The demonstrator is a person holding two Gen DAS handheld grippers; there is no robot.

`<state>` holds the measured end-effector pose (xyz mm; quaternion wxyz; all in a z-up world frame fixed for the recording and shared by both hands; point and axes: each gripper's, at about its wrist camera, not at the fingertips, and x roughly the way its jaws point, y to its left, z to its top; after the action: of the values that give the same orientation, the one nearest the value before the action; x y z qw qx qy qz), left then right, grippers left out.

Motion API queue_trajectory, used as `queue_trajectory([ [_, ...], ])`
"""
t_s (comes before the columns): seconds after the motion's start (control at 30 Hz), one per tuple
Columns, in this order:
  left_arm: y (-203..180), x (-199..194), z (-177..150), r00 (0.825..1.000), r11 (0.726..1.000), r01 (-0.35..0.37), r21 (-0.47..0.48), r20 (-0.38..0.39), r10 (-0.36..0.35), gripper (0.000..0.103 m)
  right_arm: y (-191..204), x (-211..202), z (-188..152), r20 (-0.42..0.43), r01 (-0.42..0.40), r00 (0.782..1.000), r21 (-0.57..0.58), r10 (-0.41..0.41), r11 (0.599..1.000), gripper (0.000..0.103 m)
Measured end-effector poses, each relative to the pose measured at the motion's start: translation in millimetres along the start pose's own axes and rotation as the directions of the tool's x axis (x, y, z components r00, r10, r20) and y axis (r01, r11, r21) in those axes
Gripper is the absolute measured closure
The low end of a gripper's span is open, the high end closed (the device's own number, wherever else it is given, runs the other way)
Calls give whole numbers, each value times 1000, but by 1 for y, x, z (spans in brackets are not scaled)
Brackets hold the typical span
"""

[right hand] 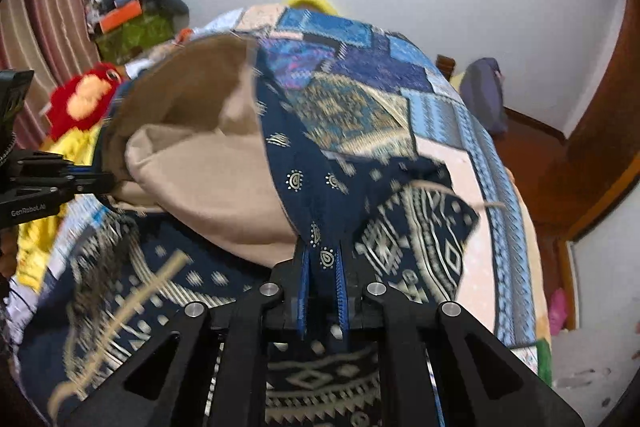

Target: Fold large clothes

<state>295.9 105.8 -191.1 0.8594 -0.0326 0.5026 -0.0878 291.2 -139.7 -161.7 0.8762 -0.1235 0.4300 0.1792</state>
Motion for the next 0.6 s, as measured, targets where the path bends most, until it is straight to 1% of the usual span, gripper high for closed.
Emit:
queue_trajectory([
  [0.13,8,13,-14,999,999,-29,-16,-19,29,94,-8,15,-18,-84,45,995,-19,-47,999,95],
  [0.27,15,21,-20,999,998,-43,-38,-25,42,93,-19,25,-34,-124,79,989,-13,-80,997,95],
  [0.3,16,23,-20,999,998,-47,-39,-26,46,93,-22,27,-37,-136,106,985,-10,-107,994,95],
  [0.33,17,25,-21,998,998,-50,-42,-28,49,92,-25,31,-41,-157,178,971,-24,-179,984,95],
  [0.37,18,27,-21,998,998,-50,-47,-33,48,92,-29,34,-45,-177,226,957,-42,-229,973,95],
  [0.4,19,28,-22,998,998,-47,-51,-34,45,91,-33,36,-49,-188,228,954,-44,-232,973,95],
  [0.43,19,29,-22,998,998,-48,-49,-32,47,88,-40,36,-54,-198,201,959,-22,-202,979,95],
  [0.53,16,25,-20,998,998,-51,-26,-23,50,86,-53,31,-61,-199,150,970,28,-142,988,95],
  [0.6,13,17,-20,999,999,-29,-17,-25,29,79,-58,24,-60,-199,112,975,65,-97,992,95],
])
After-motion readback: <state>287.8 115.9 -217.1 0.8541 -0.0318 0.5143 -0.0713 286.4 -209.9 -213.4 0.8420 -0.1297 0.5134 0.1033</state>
